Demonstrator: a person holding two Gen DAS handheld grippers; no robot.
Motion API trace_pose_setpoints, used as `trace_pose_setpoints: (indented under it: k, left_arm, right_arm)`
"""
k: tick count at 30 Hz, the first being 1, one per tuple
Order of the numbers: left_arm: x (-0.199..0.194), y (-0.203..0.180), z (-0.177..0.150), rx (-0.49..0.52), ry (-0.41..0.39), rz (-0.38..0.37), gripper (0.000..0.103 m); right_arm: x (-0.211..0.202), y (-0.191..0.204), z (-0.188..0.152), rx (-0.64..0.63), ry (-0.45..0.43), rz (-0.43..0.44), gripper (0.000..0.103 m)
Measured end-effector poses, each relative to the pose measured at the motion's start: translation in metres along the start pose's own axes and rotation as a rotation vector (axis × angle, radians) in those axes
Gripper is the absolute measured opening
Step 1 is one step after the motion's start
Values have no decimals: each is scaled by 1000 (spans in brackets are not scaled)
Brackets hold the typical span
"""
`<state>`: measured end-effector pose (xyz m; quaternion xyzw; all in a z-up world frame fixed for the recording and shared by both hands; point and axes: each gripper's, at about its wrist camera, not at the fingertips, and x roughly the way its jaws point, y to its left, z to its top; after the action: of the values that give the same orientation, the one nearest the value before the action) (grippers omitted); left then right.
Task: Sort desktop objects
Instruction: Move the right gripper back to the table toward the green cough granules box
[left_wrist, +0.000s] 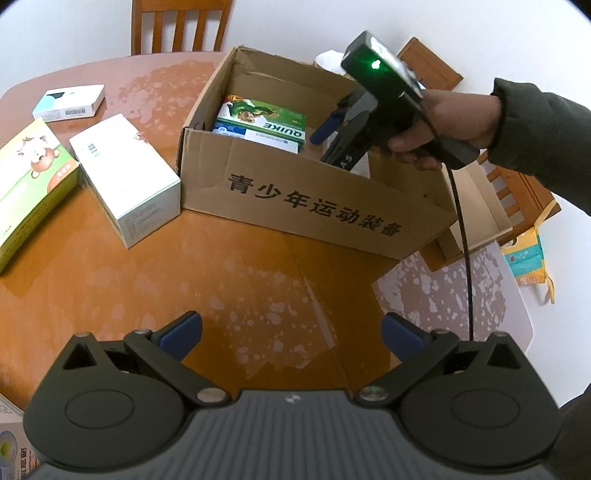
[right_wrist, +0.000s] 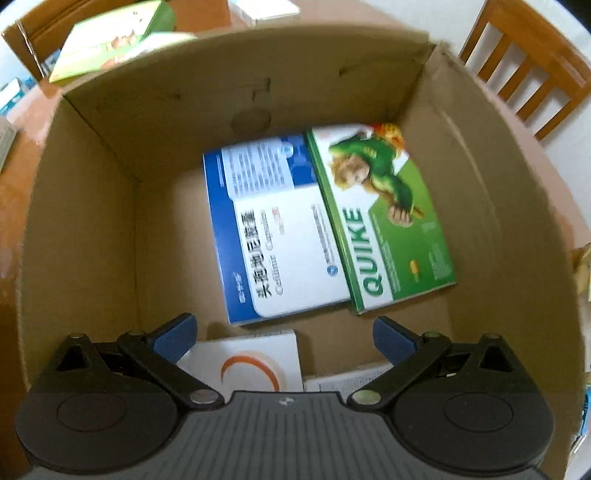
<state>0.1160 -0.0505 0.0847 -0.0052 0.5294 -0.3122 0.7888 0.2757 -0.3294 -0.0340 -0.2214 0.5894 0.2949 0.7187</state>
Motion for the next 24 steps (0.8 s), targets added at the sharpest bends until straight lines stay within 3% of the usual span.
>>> trace_pose_setpoints:
  k: [8, 11, 15, 19, 21, 24]
  left_arm:
    - [-4, 3, -1, -25, -18, 17, 103]
    - [-9, 2, -4, -39, -34, 37, 103]
    - [-16, 0, -7, -58, -54, 63, 103]
    - [-22, -1, -10, -77, -75, 88, 103]
    - [-32, -2, -18, -97, -94, 114, 103]
    - [-49, -3, -32, -132, -125, 159, 103]
  right_arm:
    - [4, -8, -6, -15, 75, 8, 103]
    - [1, -7, -4, -20, 55, 8, 103]
    - [-40, 0, 2, 9, -79, -85, 103]
    - [-106, 34, -5, -97, -315, -256, 103]
    - [-144, 60, -12, -181, -461, -306, 103]
    - [-170, 112, -9, -439, -617, -364, 103]
